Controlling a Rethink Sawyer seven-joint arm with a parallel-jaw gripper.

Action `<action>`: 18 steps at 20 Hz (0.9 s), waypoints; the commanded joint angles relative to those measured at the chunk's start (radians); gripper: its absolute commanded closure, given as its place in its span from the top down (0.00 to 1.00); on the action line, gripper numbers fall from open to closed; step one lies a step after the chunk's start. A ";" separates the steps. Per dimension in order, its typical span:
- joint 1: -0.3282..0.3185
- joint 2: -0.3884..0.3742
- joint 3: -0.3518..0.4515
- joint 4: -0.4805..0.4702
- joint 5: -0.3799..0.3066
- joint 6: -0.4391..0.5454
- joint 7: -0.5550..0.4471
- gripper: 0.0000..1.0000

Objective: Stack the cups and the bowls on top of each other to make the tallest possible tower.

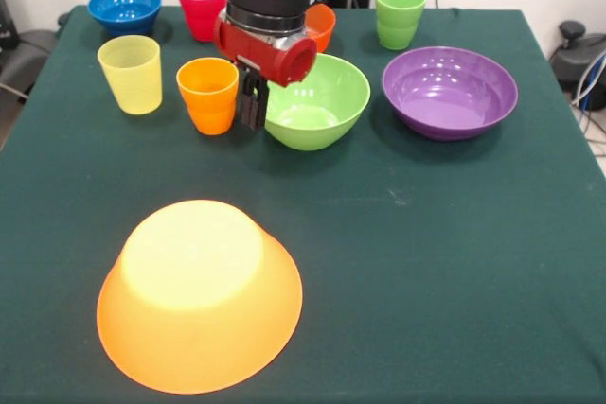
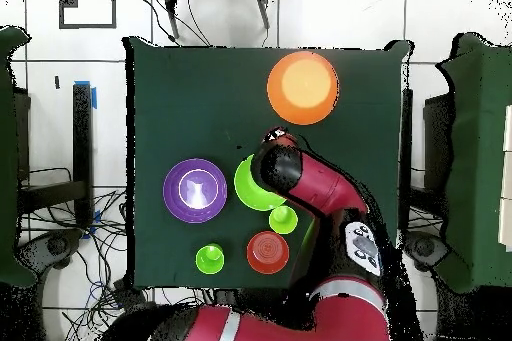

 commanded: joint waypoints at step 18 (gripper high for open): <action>0.029 -0.035 0.080 0.057 -0.043 0.094 0.091 0.00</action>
